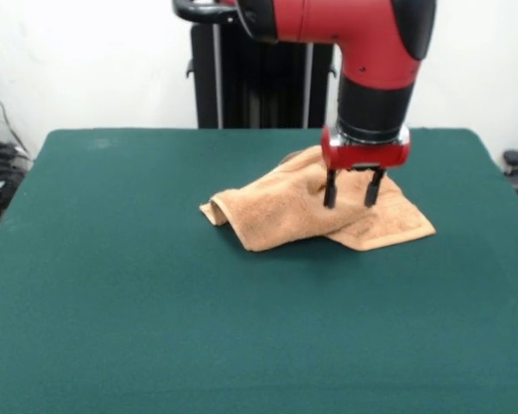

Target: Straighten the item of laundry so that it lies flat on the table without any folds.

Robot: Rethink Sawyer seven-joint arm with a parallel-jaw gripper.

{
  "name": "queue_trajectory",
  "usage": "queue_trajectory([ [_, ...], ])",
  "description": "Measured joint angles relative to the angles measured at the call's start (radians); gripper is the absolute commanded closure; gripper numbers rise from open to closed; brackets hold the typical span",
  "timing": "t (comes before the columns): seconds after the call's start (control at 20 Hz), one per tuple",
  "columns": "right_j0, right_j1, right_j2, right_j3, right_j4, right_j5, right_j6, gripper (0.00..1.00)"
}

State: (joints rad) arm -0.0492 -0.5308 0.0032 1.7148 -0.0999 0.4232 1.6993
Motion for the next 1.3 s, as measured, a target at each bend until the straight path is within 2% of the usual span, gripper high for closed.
queue_trajectory([
  [0.55,0.020,-0.150,0.000,0.001,0.047,0.092,0.000,0.00],
  [0.8,0.041,-0.161,-0.001,0.001,0.068,0.092,0.000,0.00],
  [1.3,0.115,-0.120,-0.003,0.000,0.098,0.092,0.000,0.00],
])
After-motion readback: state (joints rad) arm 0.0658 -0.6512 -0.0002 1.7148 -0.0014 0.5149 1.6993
